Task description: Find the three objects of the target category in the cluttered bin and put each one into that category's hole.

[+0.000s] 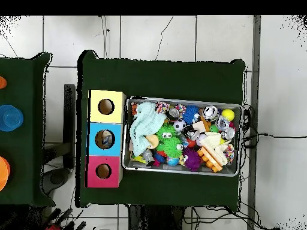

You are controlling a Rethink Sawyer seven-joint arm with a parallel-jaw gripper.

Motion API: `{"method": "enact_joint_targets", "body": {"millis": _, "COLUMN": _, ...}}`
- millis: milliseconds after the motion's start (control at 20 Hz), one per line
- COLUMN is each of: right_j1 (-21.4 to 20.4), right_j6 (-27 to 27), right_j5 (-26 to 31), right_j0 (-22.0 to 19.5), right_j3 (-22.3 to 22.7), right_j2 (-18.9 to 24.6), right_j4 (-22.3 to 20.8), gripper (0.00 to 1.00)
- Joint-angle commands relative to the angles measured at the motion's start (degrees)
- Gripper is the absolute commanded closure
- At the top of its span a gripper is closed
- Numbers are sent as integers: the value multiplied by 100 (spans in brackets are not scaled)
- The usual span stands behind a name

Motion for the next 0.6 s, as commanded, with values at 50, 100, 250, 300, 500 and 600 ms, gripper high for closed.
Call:
{"method": "enact_joint_targets", "body": {"millis": 50, "right_j1": 727, "right_j6": -652, "right_j5": -1391, "right_j0": -886, "right_j3": 983, "right_j2": 344, "right_j4": -691, "gripper": 0}}
{"method": "enact_joint_targets", "body": {"millis": 100, "right_j1": 848, "right_j6": -618, "right_j5": -1669, "right_j0": -1017, "right_j3": 1051, "right_j2": 378, "right_j4": -788, "gripper": 0}}
{"method": "enact_joint_targets", "body": {"millis": 250, "right_j1": 1237, "right_j6": -392, "right_j5": -2335, "right_j0": -1240, "right_j3": 1125, "right_j2": 393, "right_j4": -1138, "gripper": 0}}
{"method": "enact_joint_targets", "body": {"millis": 300, "right_j1": 1367, "right_j6": -313, "right_j5": -2484, "right_j0": -1262, "right_j3": 1110, "right_j2": 368, "right_j4": -1238, "gripper": 0}}
{"method": "enact_joint_targets", "body": {"millis": 500, "right_j1": 1945, "right_j6": -85, "right_j5": -3222, "right_j0": -1408, "right_j3": 1101, "right_j2": 283, "right_j4": -1534, "gripper": 0}}
{"method": "enact_joint_targets", "body": {"millis": 600, "right_j1": 2456, "right_j6": 187, "right_j5": -3947, "right_j0": -1385, "right_j3": 1054, "right_j2": 97, "right_j4": -1726, "gripper": 0}}
